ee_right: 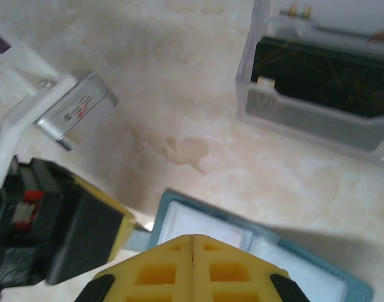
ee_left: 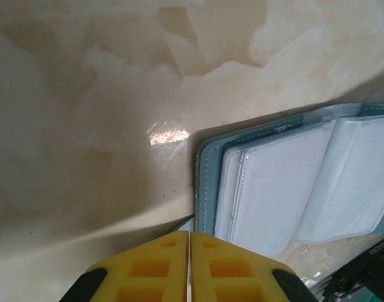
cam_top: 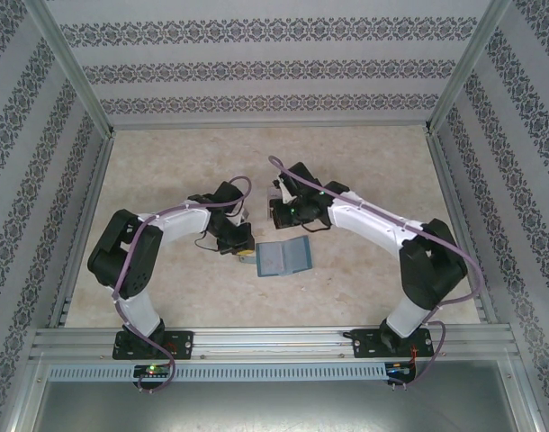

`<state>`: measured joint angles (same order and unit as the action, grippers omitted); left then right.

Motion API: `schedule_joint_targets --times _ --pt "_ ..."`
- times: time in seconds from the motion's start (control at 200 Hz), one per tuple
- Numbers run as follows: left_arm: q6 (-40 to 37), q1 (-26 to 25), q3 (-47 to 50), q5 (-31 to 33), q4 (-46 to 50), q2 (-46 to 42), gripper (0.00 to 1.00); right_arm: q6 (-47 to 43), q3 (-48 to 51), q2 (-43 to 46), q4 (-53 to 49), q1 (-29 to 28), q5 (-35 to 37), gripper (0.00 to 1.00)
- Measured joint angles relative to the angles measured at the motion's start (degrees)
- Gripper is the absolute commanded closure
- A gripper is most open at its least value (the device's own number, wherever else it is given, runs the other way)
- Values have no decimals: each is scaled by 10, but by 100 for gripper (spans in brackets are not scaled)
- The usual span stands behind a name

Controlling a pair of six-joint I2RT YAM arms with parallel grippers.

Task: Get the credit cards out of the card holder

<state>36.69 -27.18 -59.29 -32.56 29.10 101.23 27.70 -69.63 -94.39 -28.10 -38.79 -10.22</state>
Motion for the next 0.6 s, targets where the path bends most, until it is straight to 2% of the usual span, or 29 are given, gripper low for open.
schedule_joint_targets --times 0.27,0.6 --pt "-7 -12 0 0 0 7 91 96 43 11 16 -4 -37 94" --pt "-12 -21 1 14 3 16 92 131 53 -13 19 -31 -64 86"
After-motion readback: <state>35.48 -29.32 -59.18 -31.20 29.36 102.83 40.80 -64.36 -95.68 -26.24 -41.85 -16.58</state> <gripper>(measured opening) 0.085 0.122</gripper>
